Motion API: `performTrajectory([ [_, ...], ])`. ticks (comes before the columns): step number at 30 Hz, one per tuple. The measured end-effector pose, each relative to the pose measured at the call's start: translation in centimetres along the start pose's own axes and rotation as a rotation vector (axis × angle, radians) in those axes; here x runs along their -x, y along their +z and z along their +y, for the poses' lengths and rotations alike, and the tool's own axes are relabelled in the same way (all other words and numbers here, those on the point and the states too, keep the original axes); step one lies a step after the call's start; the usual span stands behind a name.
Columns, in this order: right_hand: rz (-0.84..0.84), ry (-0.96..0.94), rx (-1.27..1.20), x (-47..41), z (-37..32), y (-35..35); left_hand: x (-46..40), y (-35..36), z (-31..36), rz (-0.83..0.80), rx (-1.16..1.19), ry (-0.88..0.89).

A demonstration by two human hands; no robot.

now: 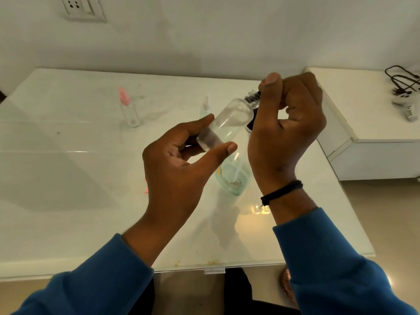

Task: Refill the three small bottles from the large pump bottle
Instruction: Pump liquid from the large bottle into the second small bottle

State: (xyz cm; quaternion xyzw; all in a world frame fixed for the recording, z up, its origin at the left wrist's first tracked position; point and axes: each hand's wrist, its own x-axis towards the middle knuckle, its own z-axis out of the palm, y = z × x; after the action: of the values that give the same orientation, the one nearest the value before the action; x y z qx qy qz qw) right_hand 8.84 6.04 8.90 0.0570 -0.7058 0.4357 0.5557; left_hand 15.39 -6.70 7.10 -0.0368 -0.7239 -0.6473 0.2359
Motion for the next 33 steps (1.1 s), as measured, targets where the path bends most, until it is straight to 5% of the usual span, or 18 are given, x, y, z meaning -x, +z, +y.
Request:
performTrajectory([
  [33,0.005,0.009,-0.028,0.62,0.58,-0.17,0.01,0.04,0.02,-0.007,0.019,-0.002],
])
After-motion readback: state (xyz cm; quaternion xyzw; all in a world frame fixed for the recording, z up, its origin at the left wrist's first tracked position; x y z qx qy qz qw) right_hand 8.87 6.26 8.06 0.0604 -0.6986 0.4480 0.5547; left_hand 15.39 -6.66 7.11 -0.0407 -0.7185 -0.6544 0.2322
